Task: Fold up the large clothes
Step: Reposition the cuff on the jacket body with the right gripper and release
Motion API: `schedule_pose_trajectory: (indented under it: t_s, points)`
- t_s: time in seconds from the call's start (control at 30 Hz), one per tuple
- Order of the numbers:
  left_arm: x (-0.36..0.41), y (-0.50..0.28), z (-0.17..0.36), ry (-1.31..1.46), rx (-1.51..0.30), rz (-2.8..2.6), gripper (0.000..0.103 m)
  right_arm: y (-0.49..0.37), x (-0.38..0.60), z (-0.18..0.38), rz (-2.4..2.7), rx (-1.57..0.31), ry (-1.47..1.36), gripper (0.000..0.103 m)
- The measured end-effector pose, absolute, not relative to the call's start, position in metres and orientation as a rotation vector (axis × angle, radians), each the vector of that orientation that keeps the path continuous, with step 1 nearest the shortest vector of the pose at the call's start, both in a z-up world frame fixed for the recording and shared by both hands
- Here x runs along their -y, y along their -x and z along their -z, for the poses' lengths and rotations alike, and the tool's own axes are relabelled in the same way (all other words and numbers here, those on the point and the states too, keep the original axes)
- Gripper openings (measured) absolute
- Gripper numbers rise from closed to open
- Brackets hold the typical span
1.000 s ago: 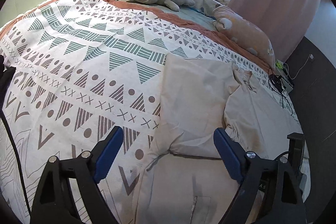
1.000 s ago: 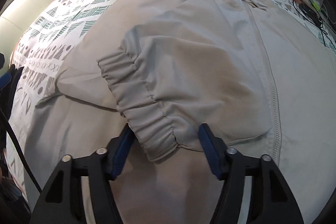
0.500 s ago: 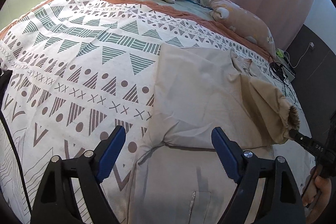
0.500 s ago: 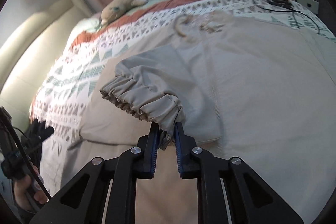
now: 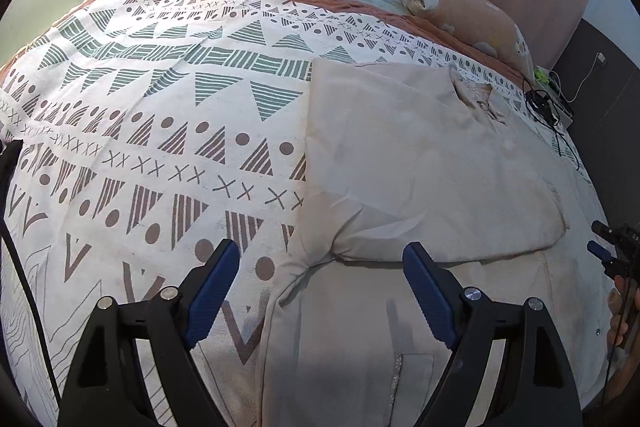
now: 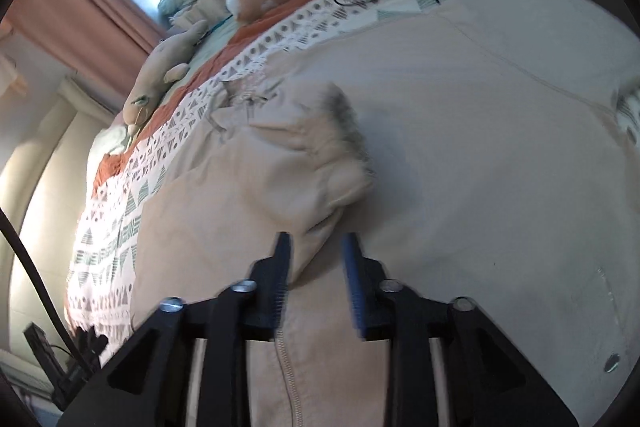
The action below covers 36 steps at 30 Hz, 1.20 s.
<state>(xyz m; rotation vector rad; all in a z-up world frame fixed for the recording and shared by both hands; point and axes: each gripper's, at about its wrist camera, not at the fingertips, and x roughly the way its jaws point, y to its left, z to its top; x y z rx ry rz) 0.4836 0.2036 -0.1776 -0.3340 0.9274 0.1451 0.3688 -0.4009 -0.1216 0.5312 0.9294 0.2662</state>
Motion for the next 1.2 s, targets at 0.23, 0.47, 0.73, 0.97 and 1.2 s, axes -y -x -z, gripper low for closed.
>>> schedule_pose_trajectory:
  t_s: [0.23, 0.47, 0.73, 0.97, 1.2]
  points:
    - [-0.201, -0.493, 0.197, 0.267, -0.988, -0.138, 0.085, -0.404, 0.417, 0.153, -0.295, -0.973, -0.679, 0.071]
    - [-0.2, -0.501, 0.215, 0.23, -1.052, -0.1, 0.073, -0.432, 0.413, 0.174, -0.256, -0.963, -0.696, 0.067]
    - [-0.211, -0.505, 0.227, 0.223, -1.085, -0.158, 0.057, -0.437, 0.401, 0.174, -0.18, -0.946, -0.636, 0.016]
    - [-0.225, -0.501, 0.22, 0.281, -1.056, -0.226, 0.057, -0.411, 0.394, 0.161, -0.166, -0.946, -0.594, 0.015]
    - [-0.235, -0.496, 0.221, 0.332, -1.073, -0.262, 0.057, -0.409, 0.398, 0.158, -0.208, -0.988, -0.601, 0.016]
